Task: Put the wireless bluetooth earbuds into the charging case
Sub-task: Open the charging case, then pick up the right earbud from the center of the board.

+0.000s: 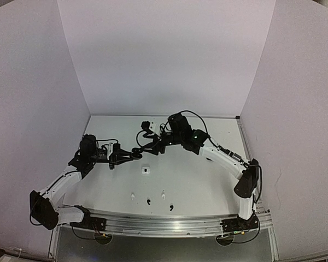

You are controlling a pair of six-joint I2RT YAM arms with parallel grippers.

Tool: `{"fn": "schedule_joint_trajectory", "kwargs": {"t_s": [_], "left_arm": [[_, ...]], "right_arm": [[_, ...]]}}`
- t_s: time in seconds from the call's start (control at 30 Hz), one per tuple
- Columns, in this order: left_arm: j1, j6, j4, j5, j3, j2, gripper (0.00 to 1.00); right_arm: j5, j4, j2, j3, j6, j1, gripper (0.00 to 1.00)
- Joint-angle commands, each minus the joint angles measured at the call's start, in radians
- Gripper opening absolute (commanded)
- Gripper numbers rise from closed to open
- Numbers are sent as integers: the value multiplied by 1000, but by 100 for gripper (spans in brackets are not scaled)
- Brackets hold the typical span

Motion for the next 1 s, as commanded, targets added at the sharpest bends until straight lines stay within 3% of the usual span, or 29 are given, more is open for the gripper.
{"fn": "schedule_joint_trajectory", "kwargs": {"t_s": [0.0, 0.37, 0.7, 0.97], "left_arm": [[-7, -77, 104, 19, 5, -20, 0], [-7, -255, 256, 6, -40, -18, 0], [-7, -556, 422, -139, -145, -21, 0], [-7, -622, 487, -166, -180, -29, 0]], "right_arm": [[-3, 32, 31, 43, 26, -6, 66], [17, 30, 70, 65, 55, -6, 65], [-36, 32, 31, 65, 90, -7, 68], [-54, 31, 24, 74, 121, -6, 69]]}}
